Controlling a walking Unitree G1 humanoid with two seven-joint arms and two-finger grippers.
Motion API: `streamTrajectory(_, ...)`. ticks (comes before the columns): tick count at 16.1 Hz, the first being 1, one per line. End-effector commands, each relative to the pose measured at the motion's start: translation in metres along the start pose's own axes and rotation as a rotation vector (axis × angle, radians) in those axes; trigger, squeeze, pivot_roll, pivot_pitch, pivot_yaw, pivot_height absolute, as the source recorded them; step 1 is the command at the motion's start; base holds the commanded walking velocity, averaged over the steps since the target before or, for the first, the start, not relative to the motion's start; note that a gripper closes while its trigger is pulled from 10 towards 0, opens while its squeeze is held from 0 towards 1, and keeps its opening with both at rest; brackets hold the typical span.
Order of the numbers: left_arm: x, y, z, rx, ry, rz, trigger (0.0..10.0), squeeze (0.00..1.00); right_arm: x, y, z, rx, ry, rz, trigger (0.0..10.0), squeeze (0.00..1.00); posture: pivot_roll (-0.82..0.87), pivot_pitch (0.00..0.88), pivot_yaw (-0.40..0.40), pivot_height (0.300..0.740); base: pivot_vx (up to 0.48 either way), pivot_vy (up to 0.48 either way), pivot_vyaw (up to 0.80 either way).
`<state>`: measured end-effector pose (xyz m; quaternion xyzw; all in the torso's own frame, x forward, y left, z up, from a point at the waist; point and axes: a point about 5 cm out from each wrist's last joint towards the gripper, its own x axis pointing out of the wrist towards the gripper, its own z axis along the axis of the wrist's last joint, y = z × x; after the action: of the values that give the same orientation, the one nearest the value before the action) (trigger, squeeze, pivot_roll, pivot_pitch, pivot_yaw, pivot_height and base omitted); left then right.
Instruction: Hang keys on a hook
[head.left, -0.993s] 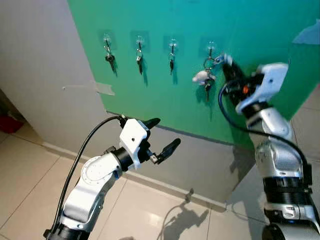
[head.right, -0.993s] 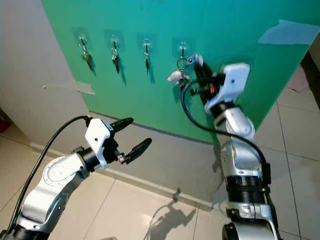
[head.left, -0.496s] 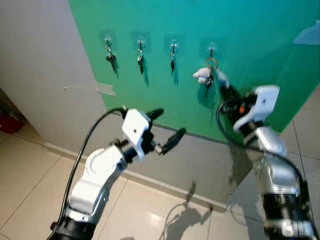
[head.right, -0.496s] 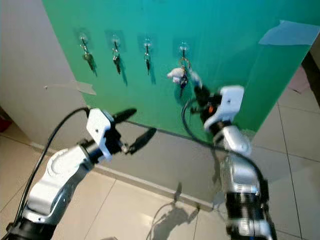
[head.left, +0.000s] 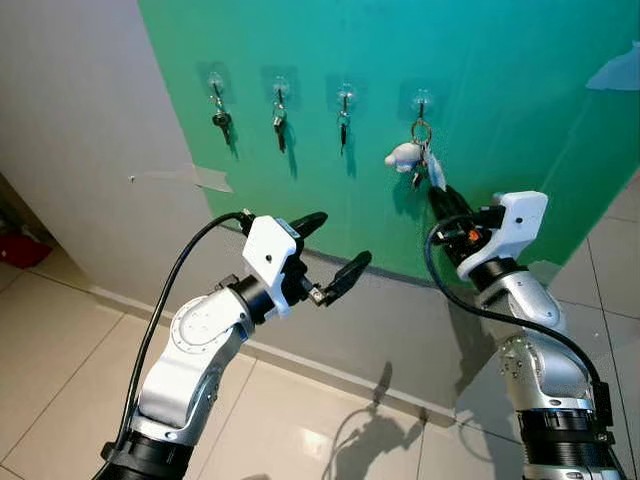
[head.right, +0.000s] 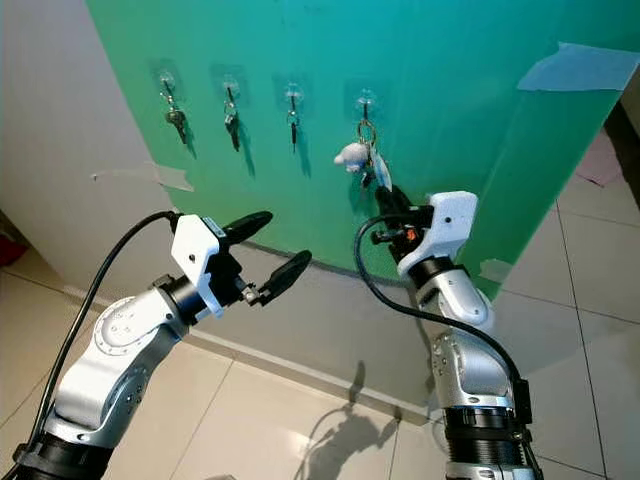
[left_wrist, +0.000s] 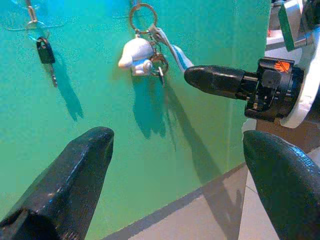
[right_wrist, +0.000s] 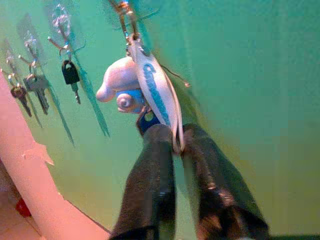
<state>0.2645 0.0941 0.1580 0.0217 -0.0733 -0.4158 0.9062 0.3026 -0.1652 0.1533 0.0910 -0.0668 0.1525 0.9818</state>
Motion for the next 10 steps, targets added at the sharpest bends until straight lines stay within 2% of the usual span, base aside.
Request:
streamTrajectory(1, 0.001, 0.003, 0.002, 0.008, -0.007, 0.002, 10.0, 0.00, -0.002, -0.003, 0.001, 0.026, 0.000, -0.015, 10.0, 1.00, -0.06, 0.000, 0.074, 0.740, 0.000, 0.000, 0.00)
streamTrajectory(5, 0.000, 0.004, -0.002, 0.022, 0.016, 0.015, 10.0, 0.00, -0.001, 0.000, 0.001, 0.053, 0.010, 0.015, 10.0, 1.00, -0.06, 0.000, 0.073, 0.740, 0.000, 0.000, 0.00)
streamTrajectory(7, -0.001, 0.009, -0.004, 0.049, 0.029, 0.068, 10.0, 0.00, -0.002, 0.001, -0.001, 0.067, 0.025, 0.029, 10.0, 1.00, -0.06, 0.000, 0.068, 0.740, 0.000, 0.000, 0.00)
streamTrajectory(8, -0.002, 0.013, -0.008, 0.039, 0.051, 0.138, 10.0, 0.00, -0.005, -0.001, -0.004, 0.062, 0.050, 0.019, 10.0, 1.00, -0.06, 0.000, 0.065, 0.740, 0.000, 0.000, 0.00)
streamTrajectory(9, -0.006, 0.018, -0.011, 0.039, 0.061, 0.220, 10.0, 0.00, -0.011, -0.004, -0.010, 0.045, 0.091, -0.002, 10.0, 0.00, -0.06, 0.000, 0.059, 0.740, 0.000, 0.000, 0.00)
streamTrajectory(10, -0.009, 0.020, -0.013, 0.042, 0.064, 0.261, 10.0, 0.00, -0.016, -0.005, -0.015, 0.028, 0.119, -0.009, 10.0, 0.00, -0.06, 0.000, 0.059, 0.740, 0.000, 0.000, 0.00)
